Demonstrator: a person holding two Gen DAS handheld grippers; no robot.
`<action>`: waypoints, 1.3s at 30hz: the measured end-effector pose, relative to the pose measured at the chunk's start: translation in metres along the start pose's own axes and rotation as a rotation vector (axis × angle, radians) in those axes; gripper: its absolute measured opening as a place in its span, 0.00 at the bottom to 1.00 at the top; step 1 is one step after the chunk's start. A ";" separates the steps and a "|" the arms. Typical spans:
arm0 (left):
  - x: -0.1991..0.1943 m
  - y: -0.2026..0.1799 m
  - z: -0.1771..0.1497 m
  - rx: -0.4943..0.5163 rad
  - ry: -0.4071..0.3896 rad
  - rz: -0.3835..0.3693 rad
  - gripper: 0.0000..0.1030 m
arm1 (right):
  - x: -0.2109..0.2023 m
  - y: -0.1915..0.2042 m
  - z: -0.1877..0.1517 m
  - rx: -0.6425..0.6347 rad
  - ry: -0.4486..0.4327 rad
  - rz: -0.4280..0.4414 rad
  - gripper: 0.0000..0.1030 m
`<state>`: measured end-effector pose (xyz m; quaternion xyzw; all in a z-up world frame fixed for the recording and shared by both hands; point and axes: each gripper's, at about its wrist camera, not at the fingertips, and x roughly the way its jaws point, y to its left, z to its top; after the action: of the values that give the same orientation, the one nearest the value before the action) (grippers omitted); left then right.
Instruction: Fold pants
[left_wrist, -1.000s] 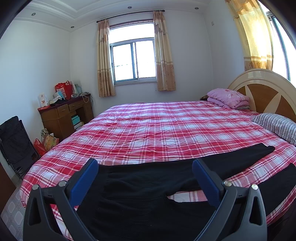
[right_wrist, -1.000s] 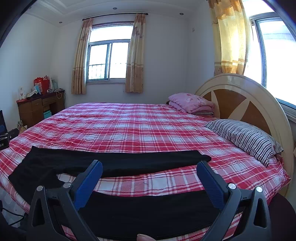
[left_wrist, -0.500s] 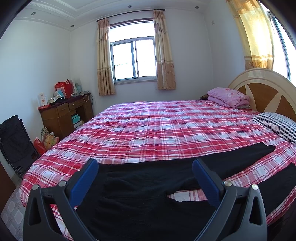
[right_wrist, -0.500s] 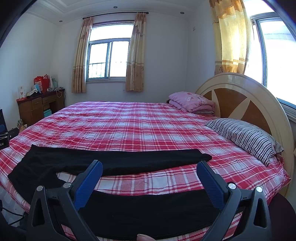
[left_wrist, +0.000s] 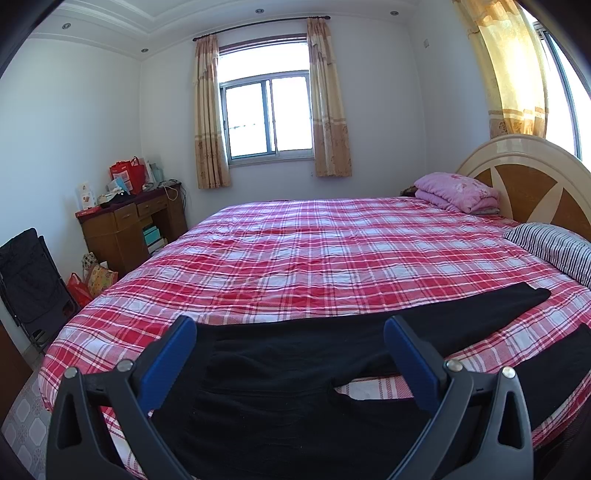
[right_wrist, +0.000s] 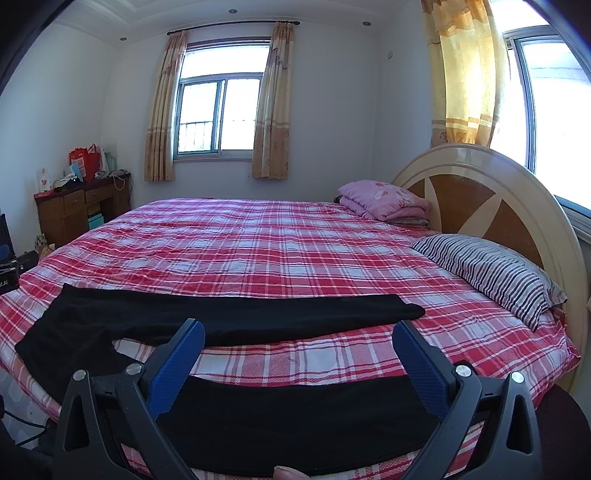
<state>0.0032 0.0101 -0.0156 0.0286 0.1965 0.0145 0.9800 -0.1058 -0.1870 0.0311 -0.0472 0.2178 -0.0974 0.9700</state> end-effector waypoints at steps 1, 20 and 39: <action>0.000 0.000 0.000 0.000 0.001 0.000 1.00 | 0.000 0.000 0.000 0.000 0.000 0.000 0.99; 0.005 -0.003 0.000 0.002 0.020 0.003 1.00 | 0.004 0.002 -0.002 -0.009 0.012 0.001 0.99; 0.028 -0.003 -0.008 0.015 0.053 0.009 1.00 | 0.022 0.002 -0.012 -0.029 0.054 -0.009 0.99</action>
<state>0.0256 0.0087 -0.0340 0.0364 0.2224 0.0184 0.9741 -0.0906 -0.1906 0.0111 -0.0594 0.2453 -0.1001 0.9624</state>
